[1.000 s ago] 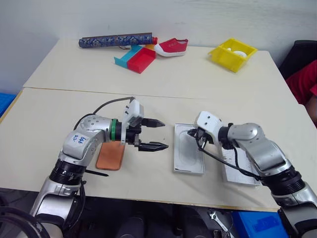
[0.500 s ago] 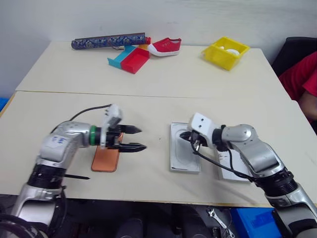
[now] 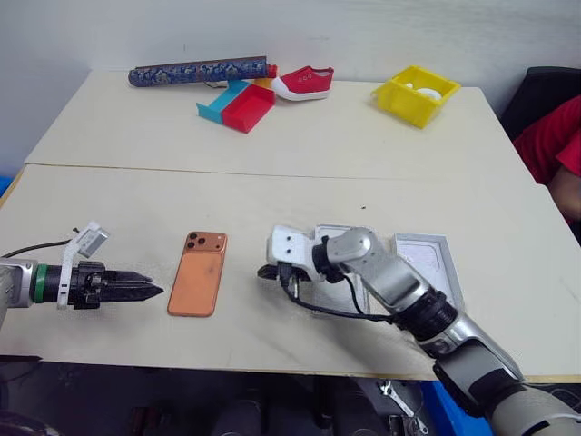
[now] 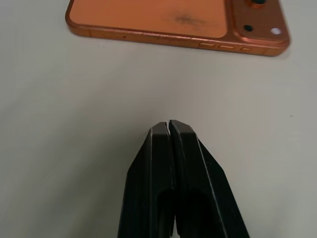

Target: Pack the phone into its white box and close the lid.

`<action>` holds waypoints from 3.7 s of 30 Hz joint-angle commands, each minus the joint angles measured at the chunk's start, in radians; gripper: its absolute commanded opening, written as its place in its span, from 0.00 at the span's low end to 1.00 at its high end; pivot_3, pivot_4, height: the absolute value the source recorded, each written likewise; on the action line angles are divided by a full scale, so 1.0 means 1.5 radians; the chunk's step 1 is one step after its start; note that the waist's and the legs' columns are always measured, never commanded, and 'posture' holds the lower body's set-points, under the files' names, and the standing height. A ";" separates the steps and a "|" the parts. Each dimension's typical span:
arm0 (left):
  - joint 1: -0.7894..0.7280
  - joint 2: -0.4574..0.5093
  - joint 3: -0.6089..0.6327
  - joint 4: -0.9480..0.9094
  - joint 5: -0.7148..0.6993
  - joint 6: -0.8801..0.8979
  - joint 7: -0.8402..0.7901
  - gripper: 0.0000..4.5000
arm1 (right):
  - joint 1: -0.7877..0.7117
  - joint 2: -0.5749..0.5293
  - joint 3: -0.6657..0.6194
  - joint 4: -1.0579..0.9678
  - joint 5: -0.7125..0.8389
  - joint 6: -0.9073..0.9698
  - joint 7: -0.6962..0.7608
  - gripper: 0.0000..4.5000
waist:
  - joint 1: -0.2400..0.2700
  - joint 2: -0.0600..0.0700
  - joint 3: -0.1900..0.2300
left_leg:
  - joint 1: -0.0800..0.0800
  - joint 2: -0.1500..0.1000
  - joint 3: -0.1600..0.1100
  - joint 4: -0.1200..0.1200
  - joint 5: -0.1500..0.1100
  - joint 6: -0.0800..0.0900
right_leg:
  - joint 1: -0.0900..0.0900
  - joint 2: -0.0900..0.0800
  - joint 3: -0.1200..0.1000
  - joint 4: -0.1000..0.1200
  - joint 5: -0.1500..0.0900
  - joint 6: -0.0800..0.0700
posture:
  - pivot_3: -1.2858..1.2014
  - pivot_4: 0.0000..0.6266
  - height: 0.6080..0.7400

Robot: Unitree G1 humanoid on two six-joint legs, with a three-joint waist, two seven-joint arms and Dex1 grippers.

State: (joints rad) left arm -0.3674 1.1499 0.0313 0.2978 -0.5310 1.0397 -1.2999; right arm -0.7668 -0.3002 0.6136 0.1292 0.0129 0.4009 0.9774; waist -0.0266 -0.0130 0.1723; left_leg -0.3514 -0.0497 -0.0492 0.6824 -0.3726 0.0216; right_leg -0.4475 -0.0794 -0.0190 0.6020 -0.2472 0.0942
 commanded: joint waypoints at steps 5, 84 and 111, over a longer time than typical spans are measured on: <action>-0.035 -0.048 -0.057 -0.050 -0.007 0.151 0.060 1.00 | -0.012 0.036 0.018 0.046 -0.050 -0.058 0.007 0.01 | -0.001 0.001 0.000 | 0.003 -0.002 0.001 0.000 0.001 0.001 | 0.002 0.000 0.001 0.002 0.000 0.000 | 0.52 0.24 1.00; -0.033 -0.346 0.200 -0.104 -0.289 0.383 0.464 1.00 | 0.006 0.074 -0.054 0.097 -0.104 -0.085 0.076 0.01 | 0.015 0.016 -0.009 | 0.019 -0.005 -0.016 -0.012 0.004 -0.004 | 0.022 -0.001 0.006 -0.009 0.000 0.000 | 0.52 0.24 1.00; -0.008 -0.410 0.151 -0.206 -0.319 0.383 0.658 1.00 | -0.011 0.098 -0.062 0.145 -0.105 -0.114 0.072 0.01 | 0.007 0.009 -0.011 | 0.022 -0.005 -0.016 -0.020 0.011 -0.014 | 0.017 0.000 0.007 -0.007 -0.003 -0.003 | 0.52 0.24 1.00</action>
State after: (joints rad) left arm -0.4231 0.6000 0.3441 -0.0217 -0.9515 1.5792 -0.3383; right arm -0.7873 -0.1823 0.5034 0.3776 -0.1739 0.2172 1.0620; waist -0.0153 0.0000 0.1560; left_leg -0.3160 -0.0574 -0.0737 0.6516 -0.3564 0.0007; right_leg -0.4192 -0.0799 -0.0086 0.5913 -0.2513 0.0905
